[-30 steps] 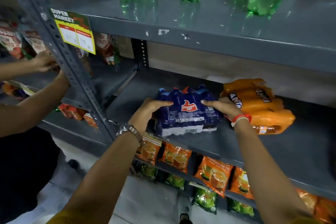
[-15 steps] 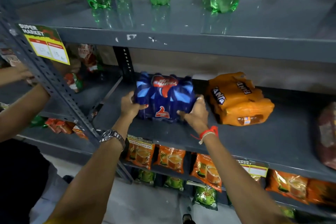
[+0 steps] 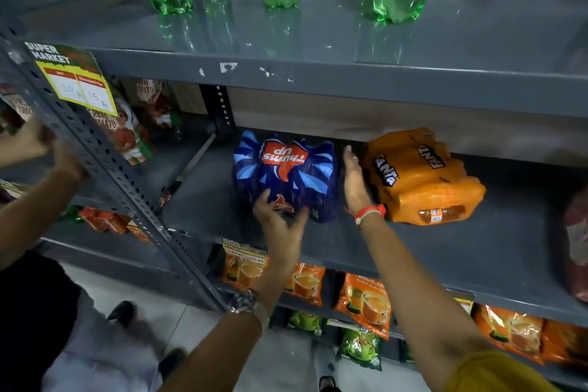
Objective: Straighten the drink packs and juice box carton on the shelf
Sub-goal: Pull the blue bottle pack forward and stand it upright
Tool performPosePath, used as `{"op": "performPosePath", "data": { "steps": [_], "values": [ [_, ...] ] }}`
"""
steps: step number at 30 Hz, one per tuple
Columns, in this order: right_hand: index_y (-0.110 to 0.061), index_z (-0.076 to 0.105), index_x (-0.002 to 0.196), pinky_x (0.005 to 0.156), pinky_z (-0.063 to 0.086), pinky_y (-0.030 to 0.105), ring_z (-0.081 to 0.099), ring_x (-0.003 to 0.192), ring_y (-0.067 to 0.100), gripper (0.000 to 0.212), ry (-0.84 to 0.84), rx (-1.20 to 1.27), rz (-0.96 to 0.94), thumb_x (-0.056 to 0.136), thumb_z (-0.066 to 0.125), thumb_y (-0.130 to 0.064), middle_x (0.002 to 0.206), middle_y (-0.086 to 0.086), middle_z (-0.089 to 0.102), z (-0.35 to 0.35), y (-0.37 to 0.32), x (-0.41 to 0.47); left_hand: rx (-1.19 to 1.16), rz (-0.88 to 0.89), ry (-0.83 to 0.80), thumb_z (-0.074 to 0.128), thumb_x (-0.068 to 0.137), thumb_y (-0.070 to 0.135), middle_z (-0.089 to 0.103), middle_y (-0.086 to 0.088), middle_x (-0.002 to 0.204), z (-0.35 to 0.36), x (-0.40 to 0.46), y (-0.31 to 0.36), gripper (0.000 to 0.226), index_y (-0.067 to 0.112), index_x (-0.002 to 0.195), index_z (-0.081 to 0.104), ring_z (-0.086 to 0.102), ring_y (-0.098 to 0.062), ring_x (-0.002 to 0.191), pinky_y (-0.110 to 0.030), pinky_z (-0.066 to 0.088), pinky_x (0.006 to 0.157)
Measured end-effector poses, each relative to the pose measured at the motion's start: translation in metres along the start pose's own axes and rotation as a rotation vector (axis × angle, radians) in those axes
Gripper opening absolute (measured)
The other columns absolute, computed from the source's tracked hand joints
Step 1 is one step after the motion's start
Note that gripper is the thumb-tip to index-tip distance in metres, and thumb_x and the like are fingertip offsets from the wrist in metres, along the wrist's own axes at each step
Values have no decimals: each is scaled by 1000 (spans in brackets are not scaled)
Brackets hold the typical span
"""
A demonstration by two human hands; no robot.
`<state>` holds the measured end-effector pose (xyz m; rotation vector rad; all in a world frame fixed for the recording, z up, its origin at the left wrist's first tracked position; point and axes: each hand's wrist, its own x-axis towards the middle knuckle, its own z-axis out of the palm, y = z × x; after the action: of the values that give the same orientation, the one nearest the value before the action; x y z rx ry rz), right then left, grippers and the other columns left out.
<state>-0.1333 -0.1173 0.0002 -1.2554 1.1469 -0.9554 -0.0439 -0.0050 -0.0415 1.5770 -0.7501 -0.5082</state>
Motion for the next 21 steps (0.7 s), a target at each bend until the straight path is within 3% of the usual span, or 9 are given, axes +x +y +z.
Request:
{"op": "performPosePath", "data": {
  "steps": [1,3,6,9,12,14,16,19,21],
  "values": [
    [-15,42,137,110,38,43,46,131,25,61,-78,-41,21,93,36,-56,140,7,47,0,1,7,14,-3,-76,80,68,17,11,-16,151,9,-5,0,98,11,144,18,27,-31,138,-44,39,108],
    [-8,52,121,80,55,25,60,105,23,44,-102,-120,31,98,37,-43,124,10,57,-1,1,9,82,-19,-204,85,60,26,-18,-13,155,20,-7,0,122,19,148,2,2,-31,145,-44,27,114],
    [-4,56,116,60,49,15,60,106,26,31,-16,23,50,100,34,-19,103,4,62,-8,5,9,182,-36,-257,88,51,31,-32,-14,152,24,0,6,141,20,147,-13,-15,-33,144,-54,14,115],
    [-4,59,95,59,49,9,67,78,7,29,12,127,23,97,30,-1,86,3,62,-8,20,-6,196,-84,-220,89,46,24,-10,-14,157,16,25,7,142,21,148,-9,1,-31,146,-58,13,115],
    [-8,60,81,62,50,12,65,64,-3,37,46,132,-16,94,28,6,80,4,64,-2,44,-24,117,-138,-389,81,49,1,35,-8,147,-13,54,13,121,21,146,13,38,-24,133,-46,38,108],
    [-9,60,76,58,51,15,65,60,0,39,14,164,-34,95,29,6,78,5,65,9,48,-37,131,-168,-570,67,57,-20,55,-6,126,-39,74,21,95,14,138,31,53,-22,115,-24,53,84],
    [-8,59,75,54,54,17,66,55,4,37,-82,158,-11,92,32,10,78,7,65,22,49,-42,275,-148,-607,59,57,-26,63,-9,113,-62,95,32,81,14,126,46,59,-22,98,-22,55,68],
    [-5,62,83,57,55,15,66,54,3,34,-300,26,-13,89,34,13,76,7,65,37,34,-42,391,-135,-448,55,56,-24,61,-6,116,-80,122,31,91,19,135,43,57,-25,111,-38,54,87],
    [3,63,95,60,55,15,67,59,3,30,-276,-4,-55,90,35,12,77,6,65,42,25,-36,369,-145,-172,53,64,-20,58,-7,122,-85,124,21,85,17,139,36,54,-25,115,-43,52,93]
  ]
}}
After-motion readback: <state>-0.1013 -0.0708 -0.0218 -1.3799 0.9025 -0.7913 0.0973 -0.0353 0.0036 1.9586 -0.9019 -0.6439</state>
